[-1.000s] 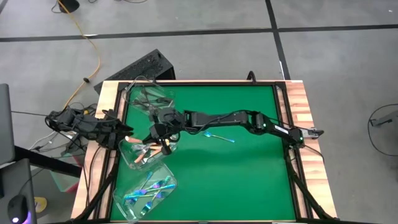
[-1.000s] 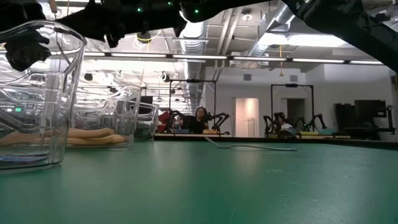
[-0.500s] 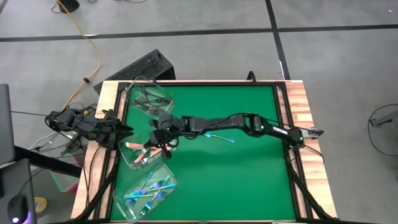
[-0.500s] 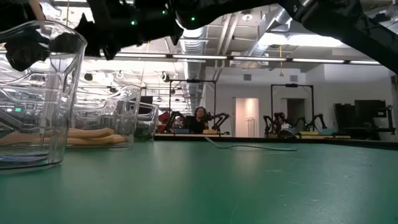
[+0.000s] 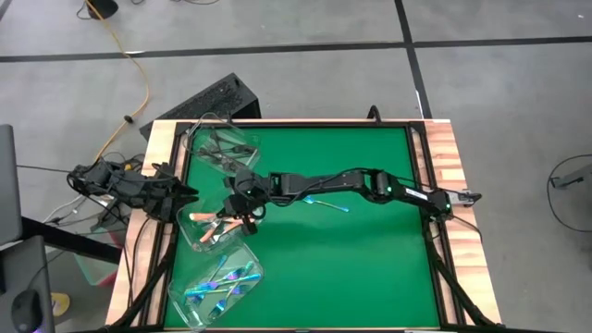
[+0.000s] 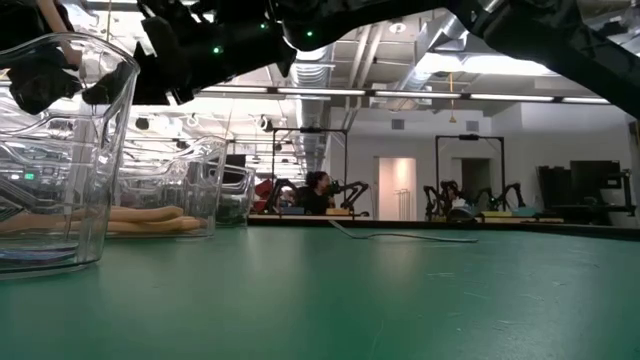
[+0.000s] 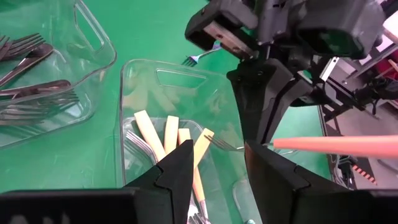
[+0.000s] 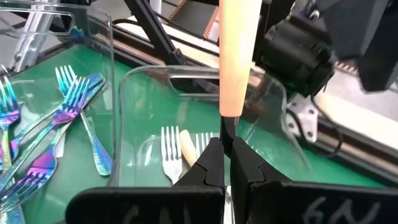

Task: Sort silverware by color (type)
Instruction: Put the orange fork into the middle transparent bin, then put the blue fork into the bottom transparent bin

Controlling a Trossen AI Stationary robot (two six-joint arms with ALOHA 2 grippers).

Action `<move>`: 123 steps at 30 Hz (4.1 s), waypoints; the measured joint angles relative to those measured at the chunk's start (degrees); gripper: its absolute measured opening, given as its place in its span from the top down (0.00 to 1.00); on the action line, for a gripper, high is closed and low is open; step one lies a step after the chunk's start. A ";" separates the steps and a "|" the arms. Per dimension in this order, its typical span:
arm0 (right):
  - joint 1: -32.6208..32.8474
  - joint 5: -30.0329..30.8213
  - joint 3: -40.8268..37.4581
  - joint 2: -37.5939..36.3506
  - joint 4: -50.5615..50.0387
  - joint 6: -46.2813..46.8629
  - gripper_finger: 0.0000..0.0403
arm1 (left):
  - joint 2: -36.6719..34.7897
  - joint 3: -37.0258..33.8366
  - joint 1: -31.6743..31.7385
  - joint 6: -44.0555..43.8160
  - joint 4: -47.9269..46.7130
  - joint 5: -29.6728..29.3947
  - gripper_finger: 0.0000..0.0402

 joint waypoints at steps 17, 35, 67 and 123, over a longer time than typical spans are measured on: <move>1.23 2.71 -0.02 2.36 -0.71 -4.25 0.97 | 0.00 0.00 0.00 0.04 0.02 0.04 0.68; 0.61 4.17 0.04 2.25 -5.80 -9.69 0.97 | 0.00 0.00 -0.01 0.22 0.00 0.07 0.68; 0.17 5.87 0.02 3.56 -9.46 -17.31 0.97 | 0.00 0.00 0.00 -0.04 0.02 -0.04 0.68; -2.10 14.00 2.12 -2.81 -8.30 -9.24 0.66 | 0.00 0.00 0.01 -0.07 -0.01 -0.13 0.68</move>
